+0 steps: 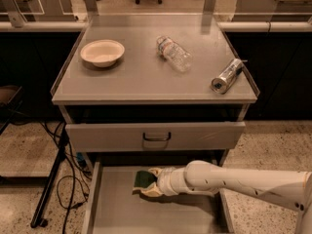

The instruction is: Pick sponge from middle drawer and place on counter

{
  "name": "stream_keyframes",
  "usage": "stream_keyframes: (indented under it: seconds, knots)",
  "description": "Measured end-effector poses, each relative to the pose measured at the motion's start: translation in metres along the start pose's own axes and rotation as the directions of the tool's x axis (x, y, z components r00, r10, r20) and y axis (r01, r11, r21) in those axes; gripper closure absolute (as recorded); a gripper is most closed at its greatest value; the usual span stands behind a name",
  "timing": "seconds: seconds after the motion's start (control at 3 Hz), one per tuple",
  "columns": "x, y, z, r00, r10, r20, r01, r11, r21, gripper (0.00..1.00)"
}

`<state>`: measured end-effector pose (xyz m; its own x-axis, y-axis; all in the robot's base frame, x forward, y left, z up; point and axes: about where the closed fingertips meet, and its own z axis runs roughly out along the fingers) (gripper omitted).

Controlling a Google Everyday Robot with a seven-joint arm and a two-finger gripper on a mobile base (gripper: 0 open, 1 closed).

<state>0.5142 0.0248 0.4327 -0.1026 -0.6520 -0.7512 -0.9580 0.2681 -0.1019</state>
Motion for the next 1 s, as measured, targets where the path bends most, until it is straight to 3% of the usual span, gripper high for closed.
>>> stream_keyframes:
  seconds: [0.33,0.67,1.0]
  knots:
    - [-0.016,-0.001,-0.016,1.000,-0.017,0.007,0.017,0.9998,0.013,1.00]
    - [-0.046,0.005,-0.060,0.999,-0.039,0.004,0.039,0.9973,0.062,1.00]
    - [-0.088,0.015,-0.123,0.992,-0.122,-0.018,0.123,0.9835,0.132,1.00]
